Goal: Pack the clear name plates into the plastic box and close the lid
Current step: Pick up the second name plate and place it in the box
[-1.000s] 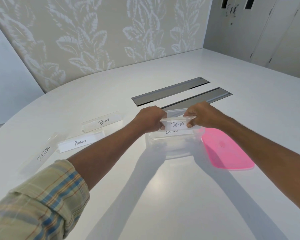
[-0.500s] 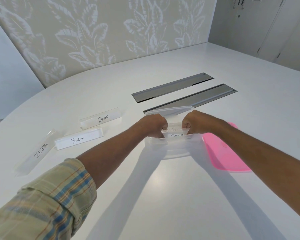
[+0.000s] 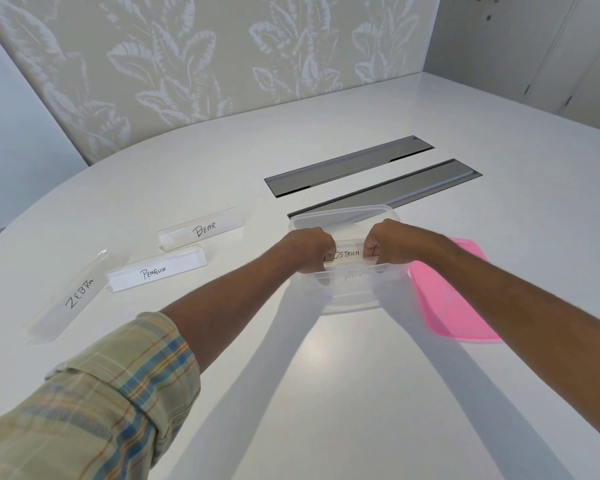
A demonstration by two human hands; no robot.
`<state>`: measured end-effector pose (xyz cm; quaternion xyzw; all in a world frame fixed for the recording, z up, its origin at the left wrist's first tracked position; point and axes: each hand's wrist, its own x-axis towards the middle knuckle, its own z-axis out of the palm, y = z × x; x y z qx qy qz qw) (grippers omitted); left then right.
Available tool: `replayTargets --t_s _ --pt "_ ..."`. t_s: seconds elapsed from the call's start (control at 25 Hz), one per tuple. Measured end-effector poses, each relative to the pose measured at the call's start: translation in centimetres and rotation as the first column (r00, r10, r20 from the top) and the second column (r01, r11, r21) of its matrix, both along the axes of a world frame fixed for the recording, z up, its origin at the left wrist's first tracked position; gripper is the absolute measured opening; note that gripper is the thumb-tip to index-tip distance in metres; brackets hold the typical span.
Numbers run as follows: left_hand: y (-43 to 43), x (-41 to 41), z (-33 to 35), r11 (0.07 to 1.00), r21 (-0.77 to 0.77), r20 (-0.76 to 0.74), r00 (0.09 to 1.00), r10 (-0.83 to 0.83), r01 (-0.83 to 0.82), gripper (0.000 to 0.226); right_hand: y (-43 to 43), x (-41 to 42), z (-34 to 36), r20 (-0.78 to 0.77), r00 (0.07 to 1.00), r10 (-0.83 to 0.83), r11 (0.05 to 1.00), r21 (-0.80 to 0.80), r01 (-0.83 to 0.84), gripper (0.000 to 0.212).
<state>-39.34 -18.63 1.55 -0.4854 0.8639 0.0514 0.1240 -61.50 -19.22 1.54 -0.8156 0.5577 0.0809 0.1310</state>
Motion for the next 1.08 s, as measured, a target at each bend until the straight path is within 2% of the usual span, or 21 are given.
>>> replayTargets --t_s 0.2,0.36,0.44,0.56,0.72,0.88,1.08 --pt "0.0 0.0 -0.1 1.000 -0.003 0.015 1.000 0.000 0.000 0.031 0.3 -0.1 -0.1 0.039 0.999 -0.010 1.000 -0.015 0.011 0.033" --pt "-0.1 0.2 0.1 0.999 0.040 -0.015 1.000 -0.007 0.008 0.039 0.4 -0.2 0.0 0.124 0.992 -0.025 1.000 -0.001 0.026 0.034" --pt "0.0 0.6 0.3 1.000 0.026 -0.105 0.994 -0.010 0.013 0.037 0.5 -0.3 0.1 0.158 0.987 -0.030 1.000 0.001 0.030 0.029" --pt "0.4 1.6 1.6 0.999 -0.010 -0.320 0.947 0.026 -0.031 0.032 0.7 -0.4 0.7 0.240 0.965 -0.102 0.994 -0.007 0.107 0.030" --pt "1.4 4.3 4.2 0.989 -0.122 -0.518 0.855 0.005 -0.080 0.015 1.1 0.2 2.9 0.416 0.903 -0.106 0.977 -0.126 0.172 0.014" --pt "2.9 8.5 5.8 0.963 -0.201 -0.564 0.825 0.034 -0.177 0.013 1.4 3.2 5.7 0.487 0.873 -0.012 0.953 -0.259 0.157 0.007" --pt "5.3 15.9 6.1 0.922 -0.198 -0.553 0.815 0.174 -0.332 0.013 1.2 9.9 7.3 0.558 0.827 0.065 0.951 -0.287 0.118 0.009"
